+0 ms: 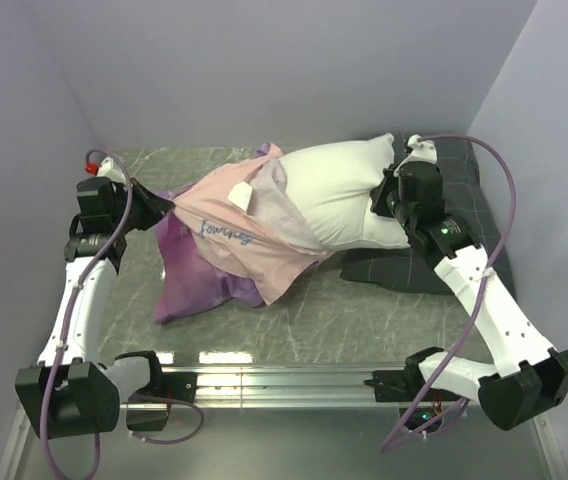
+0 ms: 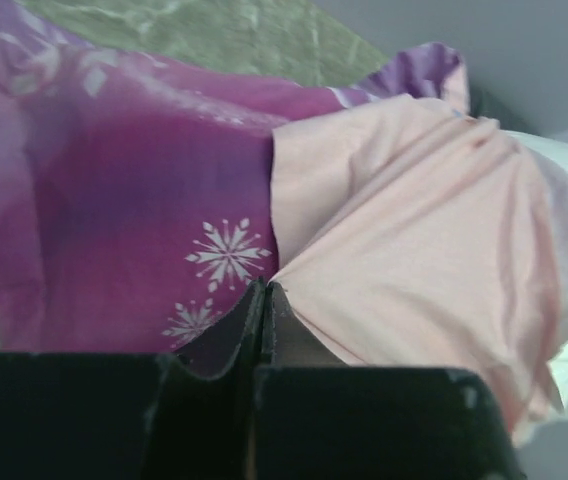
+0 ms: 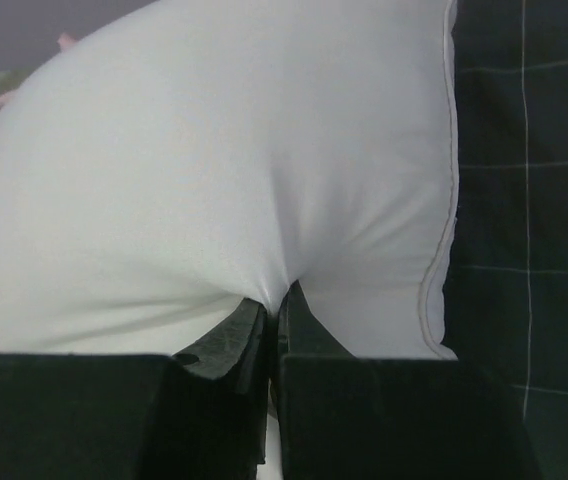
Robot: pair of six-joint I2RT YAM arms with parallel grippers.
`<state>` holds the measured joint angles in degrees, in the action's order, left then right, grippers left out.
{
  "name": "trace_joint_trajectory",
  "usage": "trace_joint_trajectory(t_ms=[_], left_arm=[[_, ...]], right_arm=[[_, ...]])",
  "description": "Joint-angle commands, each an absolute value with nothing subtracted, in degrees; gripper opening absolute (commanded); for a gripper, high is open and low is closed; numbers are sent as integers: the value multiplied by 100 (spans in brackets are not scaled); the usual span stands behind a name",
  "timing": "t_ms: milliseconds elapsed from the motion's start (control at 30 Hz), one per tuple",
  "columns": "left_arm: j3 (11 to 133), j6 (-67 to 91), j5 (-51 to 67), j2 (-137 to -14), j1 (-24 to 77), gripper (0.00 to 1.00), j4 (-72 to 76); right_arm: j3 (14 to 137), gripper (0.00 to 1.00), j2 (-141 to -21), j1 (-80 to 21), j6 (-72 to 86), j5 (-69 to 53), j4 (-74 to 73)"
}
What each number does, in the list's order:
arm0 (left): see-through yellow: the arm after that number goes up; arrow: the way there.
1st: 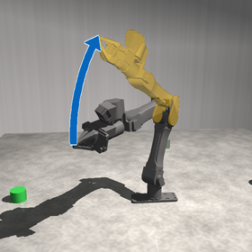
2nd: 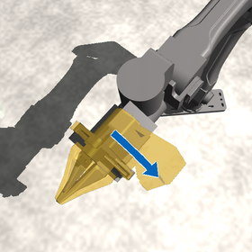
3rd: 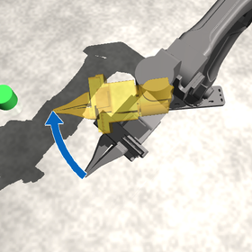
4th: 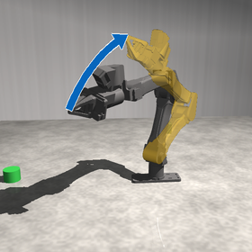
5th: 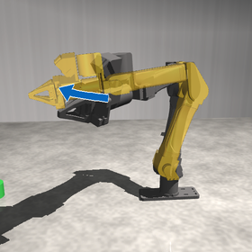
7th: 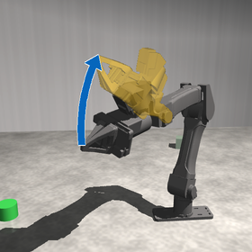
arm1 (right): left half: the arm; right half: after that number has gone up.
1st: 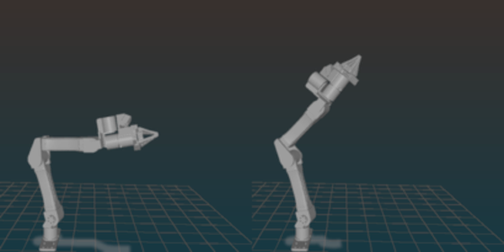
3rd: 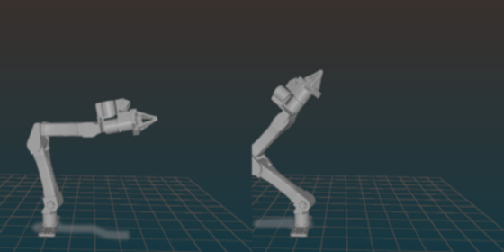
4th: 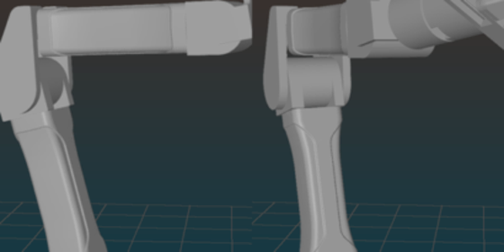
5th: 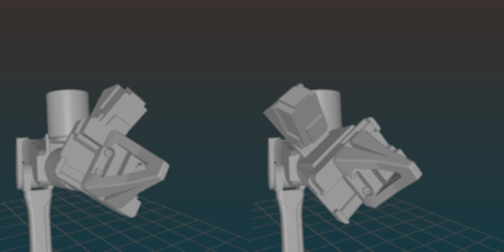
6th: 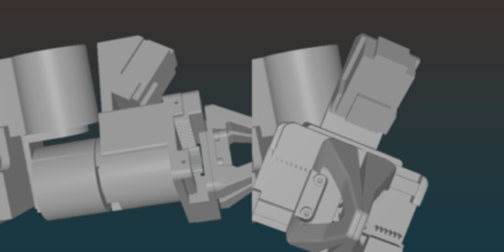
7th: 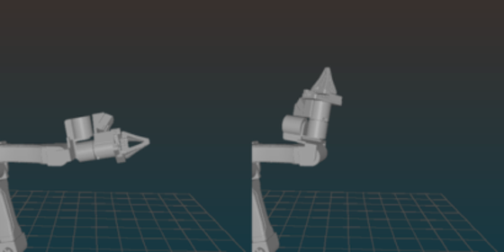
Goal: Remove the pillowcase from the pillow
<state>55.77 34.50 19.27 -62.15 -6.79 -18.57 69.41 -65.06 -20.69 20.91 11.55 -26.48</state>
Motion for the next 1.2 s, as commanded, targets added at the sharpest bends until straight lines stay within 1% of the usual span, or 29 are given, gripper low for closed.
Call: trace_joint_trajectory(t_ms=[0,33,67,100,133,167,233,267,300,367,500,567,700,767,800,900,967,1067,1100,1167], left_arm=[[5502,3577,2555,-6477,-590,6,-976],[5572,3516,2497,-6547,-380,7,-958],[5755,3429,2366,-6635,-134,16,-1054],[5844,3210,2242,-6671,399,23,-1124],[5949,3121,1928,-6706,630,31,-1221],[6089,3077,1760,-6741,816,46,-1430],[6109,3067,1234,-6680,1168,57,-1564],[6030,3093,1013,-6514,1221,65,-1643],[5968,3146,837,-6417,1256,67,-1791],[5723,3225,302,-6049,1257,69,-1968],[5134,3541,-174,-5424,1257,69,-2240],[4784,3673,-202,-5083,1266,69,-2311],[4255,4173,-53,-4536,1353,66,-2224],[4009,4297,-53,-4369,1545,64,-2154],[3938,4394,-53,-4351,1625,64,-2136],[3631,4596,-123,-4377,1907,63,-1934],[3428,4675,-70,-4403,2056,63,-1681],[3252,4772,-62,-4447,2197,64,-1460],[3235,4781,-53,-4473,2223,65,-1346],[3199,4781,-53,-4579,2294,65,-1275]], right_arm=[[6759,0,-6556,-1881,2083,1548,-2295],[6707,0,-6609,-1872,2135,1477,-2259],[6610,0,-6662,-1881,2153,1407,-2207],[6557,0,-6740,-1881,2179,1406,-2145],[6470,0,-6759,-1863,2197,1406,-2110],[6425,0,-6776,-1889,2206,1406,-2092],[6311,0,-6794,-1889,2232,1389,-2030],[6284,0,-6794,-1881,2232,1380,-2004],[6249,0,-6768,-1890,2232,1371,-1978],[6188,0,-6741,-1881,2224,1354,-1960],[6196,0,-6663,-1890,2206,1257,-2013],[6240,2,-6618,-1890,2206,1257,-2039],[6319,12,-6460,-1942,2136,1336,-2118],[6354,15,-6434,-1960,2109,1345,-2136],[6372,18,-6425,-1977,2092,1327,-2162],[6398,23,-6372,-2065,2074,1353,-2171],[6433,25,-6346,-2153,2066,1441,-2188],[6513,29,-6319,-2267,2004,1547,-2276],[6539,32,-6311,-2320,1969,1634,-2302],[6574,36,-6293,-2416,1934,1705,-2311]])
